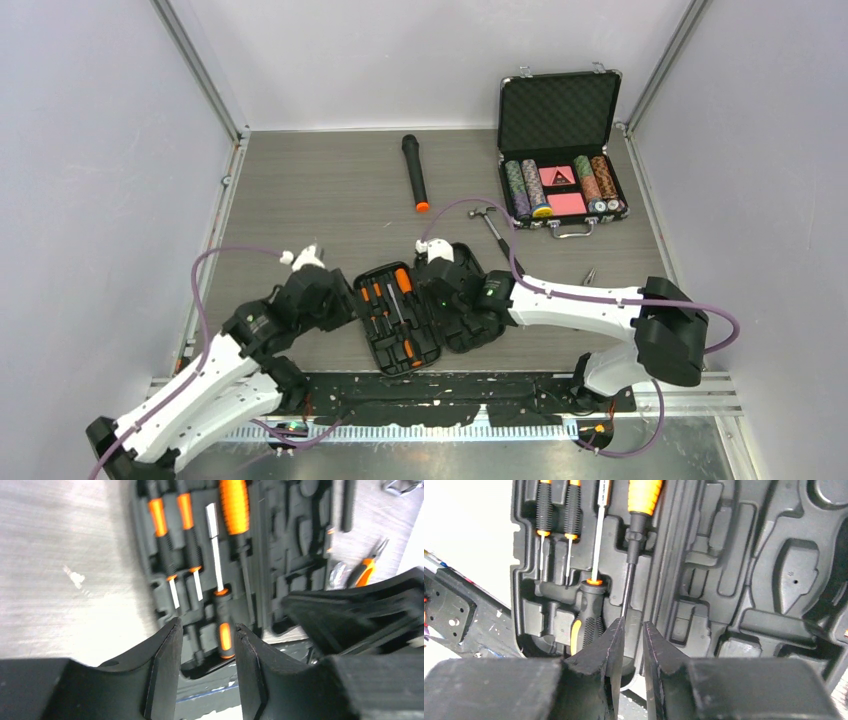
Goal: Pack the tool kit
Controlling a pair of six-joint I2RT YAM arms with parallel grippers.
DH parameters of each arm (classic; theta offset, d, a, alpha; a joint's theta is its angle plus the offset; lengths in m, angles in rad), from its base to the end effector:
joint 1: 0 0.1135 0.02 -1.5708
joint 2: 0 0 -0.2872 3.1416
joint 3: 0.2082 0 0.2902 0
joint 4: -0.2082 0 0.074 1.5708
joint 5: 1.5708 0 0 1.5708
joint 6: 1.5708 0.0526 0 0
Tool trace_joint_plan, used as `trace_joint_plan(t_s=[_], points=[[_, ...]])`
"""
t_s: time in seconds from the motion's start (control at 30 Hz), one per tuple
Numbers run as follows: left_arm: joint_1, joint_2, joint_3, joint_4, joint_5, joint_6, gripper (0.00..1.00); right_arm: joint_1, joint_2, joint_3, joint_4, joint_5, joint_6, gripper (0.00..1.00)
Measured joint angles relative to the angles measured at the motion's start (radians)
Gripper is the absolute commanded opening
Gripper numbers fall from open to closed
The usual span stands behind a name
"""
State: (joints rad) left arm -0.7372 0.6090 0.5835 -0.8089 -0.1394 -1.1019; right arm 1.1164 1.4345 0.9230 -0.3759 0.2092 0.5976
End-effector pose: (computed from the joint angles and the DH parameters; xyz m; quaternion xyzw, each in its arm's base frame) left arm 0.1193 -0.0984 0.2371 -0.1934 0.9107 -0.2462 0.2693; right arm 0.1578 0.2981 0.2141 -0.2065 0.9147 0.1875 0.2925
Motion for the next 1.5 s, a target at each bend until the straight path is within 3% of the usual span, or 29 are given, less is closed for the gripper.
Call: trace_joint_plan(t_s=[0.2, 0.37, 0.57, 0.9, 1.5], points=[[0.021, 0.313, 0.236, 0.1, -0.01, 0.107, 0.39, 0.019, 0.032, 0.019, -0.004, -0.005, -0.005, 0.24], [0.087, 0.535, 0.268, 0.194, 0.032, 0.167, 0.39, 0.021, 0.047, 0.019, 0.003, -0.018, 0.002, 0.23], [0.183, 0.68, 0.289, 0.234, 0.074, 0.236, 0.41, 0.032, 0.086, 0.019, 0.0, -0.016, 0.015, 0.24], [0.203, 0.713, 0.275, 0.325, 0.093, 0.269, 0.41, 0.048, 0.172, 0.068, -0.034, -0.008, 0.037, 0.26], [0.203, 0.766, 0.191, 0.394, 0.126, 0.267, 0.4, 0.076, 0.158, 0.073, -0.099, -0.004, 0.062, 0.26]])
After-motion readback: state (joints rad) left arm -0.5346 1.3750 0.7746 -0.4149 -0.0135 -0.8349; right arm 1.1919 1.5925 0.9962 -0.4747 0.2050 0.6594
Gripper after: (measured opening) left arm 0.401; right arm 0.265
